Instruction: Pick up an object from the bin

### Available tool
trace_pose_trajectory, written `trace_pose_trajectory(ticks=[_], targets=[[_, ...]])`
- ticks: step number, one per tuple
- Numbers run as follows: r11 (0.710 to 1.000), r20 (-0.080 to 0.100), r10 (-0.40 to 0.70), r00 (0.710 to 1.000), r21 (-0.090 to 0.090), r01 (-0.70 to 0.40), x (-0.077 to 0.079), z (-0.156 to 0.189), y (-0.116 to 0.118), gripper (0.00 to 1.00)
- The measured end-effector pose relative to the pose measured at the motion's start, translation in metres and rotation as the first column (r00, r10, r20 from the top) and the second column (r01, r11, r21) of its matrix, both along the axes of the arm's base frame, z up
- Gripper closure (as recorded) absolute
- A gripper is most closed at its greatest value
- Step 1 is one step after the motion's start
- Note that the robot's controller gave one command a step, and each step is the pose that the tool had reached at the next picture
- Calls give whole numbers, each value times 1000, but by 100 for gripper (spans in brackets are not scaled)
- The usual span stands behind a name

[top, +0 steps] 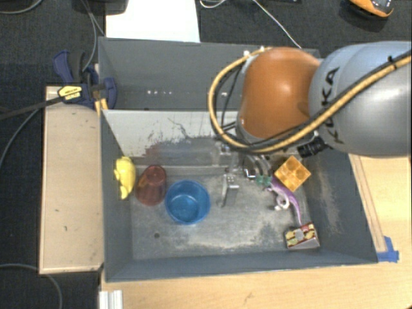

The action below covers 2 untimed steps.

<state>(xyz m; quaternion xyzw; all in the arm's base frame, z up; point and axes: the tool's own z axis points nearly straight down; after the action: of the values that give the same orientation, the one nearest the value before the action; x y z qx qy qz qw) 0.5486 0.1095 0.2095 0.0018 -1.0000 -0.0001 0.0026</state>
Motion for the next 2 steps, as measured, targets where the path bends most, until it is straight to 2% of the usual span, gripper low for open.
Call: trace_pose_trajectory(ticks=[1, 2], targets=[[1000, 8, -3, 1000, 1, 3, 2, 5, -1, 0], [996, 11, 90, 996, 1, -90, 6, -33, 18, 0]])
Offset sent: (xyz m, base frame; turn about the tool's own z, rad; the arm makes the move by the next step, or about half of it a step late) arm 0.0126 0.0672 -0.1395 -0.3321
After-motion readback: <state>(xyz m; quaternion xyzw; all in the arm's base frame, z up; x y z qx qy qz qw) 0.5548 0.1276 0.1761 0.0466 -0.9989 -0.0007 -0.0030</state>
